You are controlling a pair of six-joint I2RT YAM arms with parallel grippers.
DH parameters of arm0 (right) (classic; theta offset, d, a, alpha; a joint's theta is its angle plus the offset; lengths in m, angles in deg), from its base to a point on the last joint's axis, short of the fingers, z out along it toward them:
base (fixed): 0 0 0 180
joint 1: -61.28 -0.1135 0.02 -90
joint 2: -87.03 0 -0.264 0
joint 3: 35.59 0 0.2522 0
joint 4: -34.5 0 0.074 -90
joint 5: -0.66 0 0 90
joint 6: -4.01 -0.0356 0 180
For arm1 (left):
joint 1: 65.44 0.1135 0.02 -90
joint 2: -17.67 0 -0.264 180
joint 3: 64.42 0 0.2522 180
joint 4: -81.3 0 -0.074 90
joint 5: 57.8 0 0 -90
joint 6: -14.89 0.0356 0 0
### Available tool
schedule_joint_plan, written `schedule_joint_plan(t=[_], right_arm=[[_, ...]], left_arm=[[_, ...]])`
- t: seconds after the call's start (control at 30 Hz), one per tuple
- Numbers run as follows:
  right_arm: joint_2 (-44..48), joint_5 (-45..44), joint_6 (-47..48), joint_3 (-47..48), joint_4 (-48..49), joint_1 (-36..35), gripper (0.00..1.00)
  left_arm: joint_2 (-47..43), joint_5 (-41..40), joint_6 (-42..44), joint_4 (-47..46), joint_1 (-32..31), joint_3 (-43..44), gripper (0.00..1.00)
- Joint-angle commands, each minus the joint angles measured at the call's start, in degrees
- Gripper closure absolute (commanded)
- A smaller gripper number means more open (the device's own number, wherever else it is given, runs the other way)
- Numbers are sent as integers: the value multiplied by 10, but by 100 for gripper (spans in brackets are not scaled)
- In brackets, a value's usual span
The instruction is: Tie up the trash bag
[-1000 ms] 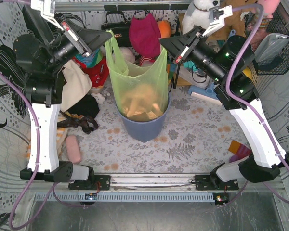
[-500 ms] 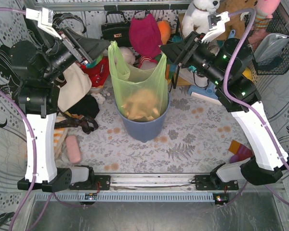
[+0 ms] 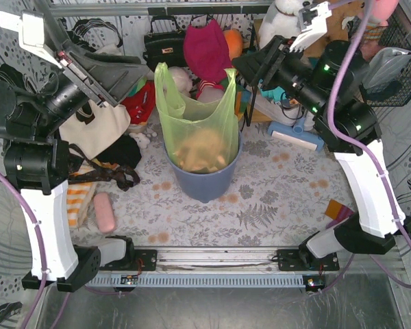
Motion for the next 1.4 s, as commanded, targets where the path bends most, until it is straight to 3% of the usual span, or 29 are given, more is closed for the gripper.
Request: schedule_joint_plan(t=[0.0,0.13,0.47,0.7,0.87,1.17,1.3,1.37], right_arm=[[-16,11,11,12,-30,-1,54],[-16,8,7,4,-26,-1,54],[-19,-26,13,13,-54,-1,54],[-49,-23,24,76,-94,-1,54],[-75,-3,24,116,-118,-1,58],[-93,13,22,128,-133,-2,63],[-94,15,22,128,-133,-1,70],[-92,15,20,128,-131,-1,79]], left_arm=[[11,21,-69,-90,-9,-5,35],[17,-27,-38,-65,-64,-6,35],[78,-238,111,69,-302,51,37],[24,-394,134,-17,-402,-103,40],[15,-476,146,-71,-425,-183,41],[25,-509,145,-134,-426,-246,45],[32,-508,145,-142,-426,-247,46],[36,-508,147,-141,-426,-245,47]])
